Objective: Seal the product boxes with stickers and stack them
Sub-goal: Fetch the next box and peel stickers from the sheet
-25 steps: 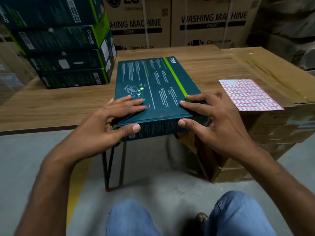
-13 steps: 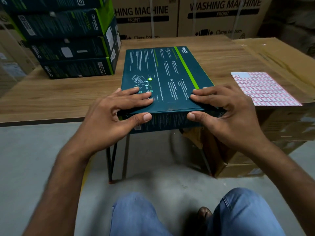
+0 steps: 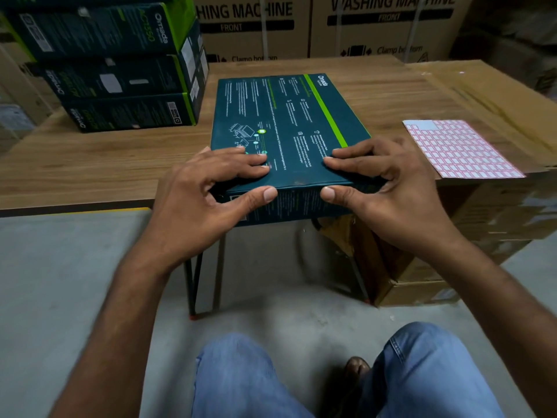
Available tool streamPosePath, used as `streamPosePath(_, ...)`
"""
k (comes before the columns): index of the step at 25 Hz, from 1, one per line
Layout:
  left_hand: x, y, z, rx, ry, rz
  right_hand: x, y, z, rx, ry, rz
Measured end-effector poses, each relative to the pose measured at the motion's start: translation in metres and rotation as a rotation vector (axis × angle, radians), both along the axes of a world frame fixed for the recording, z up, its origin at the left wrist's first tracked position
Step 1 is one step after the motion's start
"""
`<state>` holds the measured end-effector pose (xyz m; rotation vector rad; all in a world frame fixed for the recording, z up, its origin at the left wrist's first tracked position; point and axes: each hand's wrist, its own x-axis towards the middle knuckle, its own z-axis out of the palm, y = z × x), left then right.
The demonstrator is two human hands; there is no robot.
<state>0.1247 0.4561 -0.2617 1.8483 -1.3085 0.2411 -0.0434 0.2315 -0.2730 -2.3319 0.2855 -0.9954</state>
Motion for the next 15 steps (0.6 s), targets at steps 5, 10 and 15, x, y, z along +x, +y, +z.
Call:
streamPosePath(5, -0.0024, -0.0014, 0.0022, -0.005, 0.010, 0.001, -0.0031, -0.0015, 0.0042, 0.028, 0.063, 0.026)
streamPosePath(10, -0.0034, 0.0008, -0.0014, 0.021, 0.164, -0.040, -0.0020, -0.0071, 0.0028, 0.029, 0.082, 0.087)
streamPosePath(15, -0.0024, 0.0057, 0.0011, 0.088, 0.204, -0.062, 0.0003, -0.0071, -0.0012, 0.067, 0.062, 0.110)
